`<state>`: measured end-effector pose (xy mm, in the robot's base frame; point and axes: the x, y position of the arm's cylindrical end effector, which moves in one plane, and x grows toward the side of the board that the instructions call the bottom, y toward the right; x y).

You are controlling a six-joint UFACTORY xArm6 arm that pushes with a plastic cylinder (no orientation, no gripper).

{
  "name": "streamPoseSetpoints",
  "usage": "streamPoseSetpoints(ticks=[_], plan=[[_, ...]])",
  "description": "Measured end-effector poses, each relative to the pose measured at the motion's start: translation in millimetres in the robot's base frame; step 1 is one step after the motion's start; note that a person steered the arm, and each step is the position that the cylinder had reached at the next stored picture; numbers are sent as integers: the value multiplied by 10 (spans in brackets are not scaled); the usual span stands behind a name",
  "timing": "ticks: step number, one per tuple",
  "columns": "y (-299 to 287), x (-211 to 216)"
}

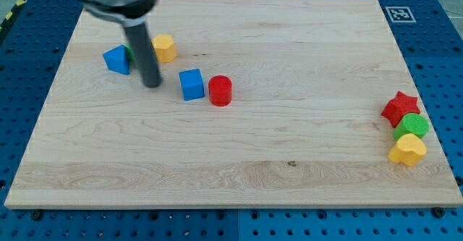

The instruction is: Move the red circle bottom right to the blue cube

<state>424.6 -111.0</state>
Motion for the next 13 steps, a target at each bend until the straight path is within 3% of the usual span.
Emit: streamPoseSetpoints(ticks=[2,3,4,5,6,7,9,10,12,13], plan=[[1518,469],[1487,557],[1286,913],[1488,954],[1579,287],[1589,-14],[1246,896],[1775,941],[2232,244],[2163,619]])
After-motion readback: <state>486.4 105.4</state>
